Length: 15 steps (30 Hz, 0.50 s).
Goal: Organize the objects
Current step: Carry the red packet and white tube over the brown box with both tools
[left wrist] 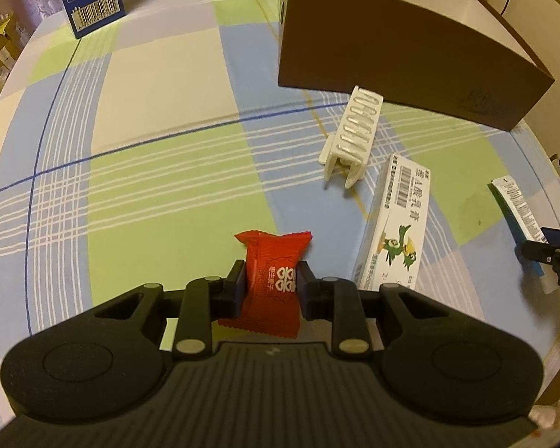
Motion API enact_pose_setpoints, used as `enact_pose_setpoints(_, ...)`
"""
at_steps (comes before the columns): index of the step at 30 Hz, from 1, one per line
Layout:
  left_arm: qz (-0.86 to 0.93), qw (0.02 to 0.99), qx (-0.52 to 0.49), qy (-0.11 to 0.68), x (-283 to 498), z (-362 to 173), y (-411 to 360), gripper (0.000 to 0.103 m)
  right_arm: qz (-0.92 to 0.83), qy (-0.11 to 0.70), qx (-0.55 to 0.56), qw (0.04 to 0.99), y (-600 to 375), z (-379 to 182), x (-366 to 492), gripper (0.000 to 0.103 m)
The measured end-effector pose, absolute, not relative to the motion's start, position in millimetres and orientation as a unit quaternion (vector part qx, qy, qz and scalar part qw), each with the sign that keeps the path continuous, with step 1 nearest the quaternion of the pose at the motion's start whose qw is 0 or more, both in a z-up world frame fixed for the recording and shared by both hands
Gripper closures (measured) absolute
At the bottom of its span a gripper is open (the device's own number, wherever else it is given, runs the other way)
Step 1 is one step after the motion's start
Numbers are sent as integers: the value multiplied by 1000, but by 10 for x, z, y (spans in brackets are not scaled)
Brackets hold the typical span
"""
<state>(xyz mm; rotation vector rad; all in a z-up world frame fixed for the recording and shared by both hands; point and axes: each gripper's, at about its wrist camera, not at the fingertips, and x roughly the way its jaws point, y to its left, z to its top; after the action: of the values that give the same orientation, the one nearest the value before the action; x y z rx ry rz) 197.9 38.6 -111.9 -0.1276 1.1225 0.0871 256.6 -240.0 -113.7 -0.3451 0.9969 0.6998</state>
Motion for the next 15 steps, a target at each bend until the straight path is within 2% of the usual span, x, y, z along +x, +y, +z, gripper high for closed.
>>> enact_pose_setpoints(15, 30, 868, -60, 492, 2095, -733, 281, 80, 371, 455, -116, 801, -2303, -730, 2611, 68)
